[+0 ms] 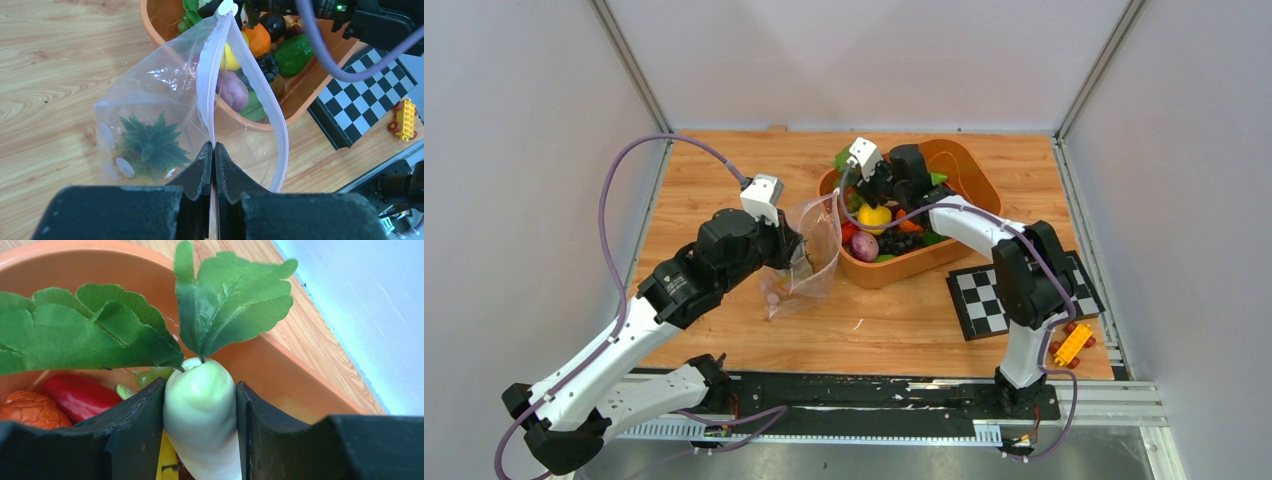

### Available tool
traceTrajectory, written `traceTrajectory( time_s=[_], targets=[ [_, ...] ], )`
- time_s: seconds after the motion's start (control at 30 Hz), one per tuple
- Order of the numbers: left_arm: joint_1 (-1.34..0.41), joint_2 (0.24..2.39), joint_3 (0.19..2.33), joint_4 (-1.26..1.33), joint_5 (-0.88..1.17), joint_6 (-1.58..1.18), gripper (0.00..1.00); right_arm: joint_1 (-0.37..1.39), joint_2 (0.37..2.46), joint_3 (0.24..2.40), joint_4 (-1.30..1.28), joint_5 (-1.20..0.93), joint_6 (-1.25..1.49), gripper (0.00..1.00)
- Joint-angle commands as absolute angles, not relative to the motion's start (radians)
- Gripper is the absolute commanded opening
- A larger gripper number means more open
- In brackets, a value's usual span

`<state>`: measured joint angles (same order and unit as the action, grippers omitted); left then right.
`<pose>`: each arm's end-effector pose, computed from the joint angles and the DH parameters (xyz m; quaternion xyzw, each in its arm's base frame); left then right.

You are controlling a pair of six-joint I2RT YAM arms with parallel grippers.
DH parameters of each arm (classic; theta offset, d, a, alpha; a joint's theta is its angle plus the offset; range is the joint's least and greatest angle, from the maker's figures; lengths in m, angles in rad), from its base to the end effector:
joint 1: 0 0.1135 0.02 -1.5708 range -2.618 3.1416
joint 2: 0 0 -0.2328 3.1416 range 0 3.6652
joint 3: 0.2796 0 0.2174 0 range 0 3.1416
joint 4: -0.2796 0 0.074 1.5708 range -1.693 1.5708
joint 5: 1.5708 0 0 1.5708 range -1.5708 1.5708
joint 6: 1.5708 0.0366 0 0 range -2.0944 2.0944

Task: Place the food in the zip-top bag and seal the zipper
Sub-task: Pick up the fake vegetable from the bin, then place the fake vegetable in the zipper food storage bag.

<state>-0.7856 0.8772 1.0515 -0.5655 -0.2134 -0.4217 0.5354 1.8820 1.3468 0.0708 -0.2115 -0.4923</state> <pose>0.1243 -0.1134 0.3460 0.0913 0.8234 -0.2411 0.5055 0.3399 0.2106 0.2310 -0.4642 0.7096 0.1010 0.5204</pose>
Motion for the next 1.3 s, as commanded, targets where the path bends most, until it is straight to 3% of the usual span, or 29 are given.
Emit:
traceTrajectory(
  time_s=[0.0,0.03,0.1,0.13,0.33,0.57,0.73,1.1,1.27],
  targets=[
    [-0.784,0.867,1.067,-0.559,-0.217,-0.434,0.08,0.539,1.725,1.293,0.188,-0.202,-0.456,0.17],
    [-0.783,0.867,1.068,-0.559,-0.215,-0.435,0.08,0.539,1.692,1.267,0.215,-0.186,-0.432,0.15],
    [-0.784,0.869,1.066,-0.558,-0.212,-0.436,0.08,0.537,1.616,1.219,0.264,-0.158,-0.403,0.01],
    [-0.785,0.868,1.067,-0.56,-0.211,-0.434,0.08,0.537,1.567,1.196,0.283,-0.154,-0.384,0.0],
    [-0.784,0.861,1.062,-0.559,-0.208,-0.44,0.08,0.538,1.347,1.129,0.278,-0.239,-0.222,0.0],
    [-0.784,0.865,1.058,-0.537,-0.186,-0.448,0.08,0.54,1.154,1.012,0.425,-0.488,0.201,0.06],
    [-0.784,0.865,1.054,-0.536,-0.184,-0.451,0.08,0.564,1.138,0.968,0.622,-0.637,0.425,0.1],
    [-0.784,0.853,1.06,-0.532,-0.173,-0.458,0.08,0.721,1.236,0.99,0.748,-0.662,0.425,0.12],
    [-0.784,0.838,1.058,-0.526,-0.181,-0.465,0.08,0.738,1.341,0.953,0.933,-0.674,0.51,0.12]
  ],
)
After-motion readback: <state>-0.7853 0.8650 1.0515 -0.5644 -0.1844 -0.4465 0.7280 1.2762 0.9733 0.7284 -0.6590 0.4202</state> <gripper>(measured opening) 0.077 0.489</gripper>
